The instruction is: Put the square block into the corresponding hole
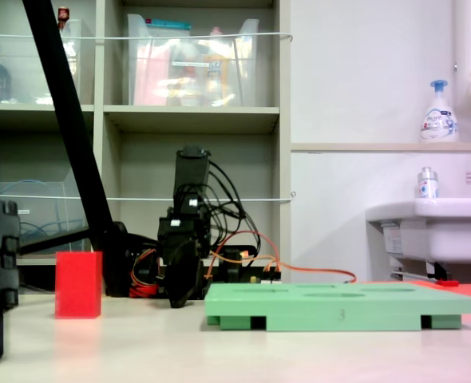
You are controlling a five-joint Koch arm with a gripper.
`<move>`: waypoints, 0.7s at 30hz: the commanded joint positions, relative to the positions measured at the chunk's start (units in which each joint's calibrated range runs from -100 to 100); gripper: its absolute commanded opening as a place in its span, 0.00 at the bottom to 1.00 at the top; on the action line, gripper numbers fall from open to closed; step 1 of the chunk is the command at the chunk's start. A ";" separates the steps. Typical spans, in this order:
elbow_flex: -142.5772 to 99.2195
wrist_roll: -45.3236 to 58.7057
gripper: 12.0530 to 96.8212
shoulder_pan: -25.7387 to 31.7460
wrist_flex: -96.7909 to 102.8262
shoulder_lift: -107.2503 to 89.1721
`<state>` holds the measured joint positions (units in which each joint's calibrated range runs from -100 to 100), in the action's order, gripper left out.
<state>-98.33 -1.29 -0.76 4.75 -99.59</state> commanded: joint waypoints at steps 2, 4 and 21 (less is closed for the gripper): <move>-1.67 0.20 0.43 0.20 -3.06 -0.41; -1.67 -0.20 0.43 -0.49 -3.06 -0.41; 42.20 -33.36 0.31 -10.45 -68.06 -0.41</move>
<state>-61.39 -33.19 -10.67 -46.35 -99.45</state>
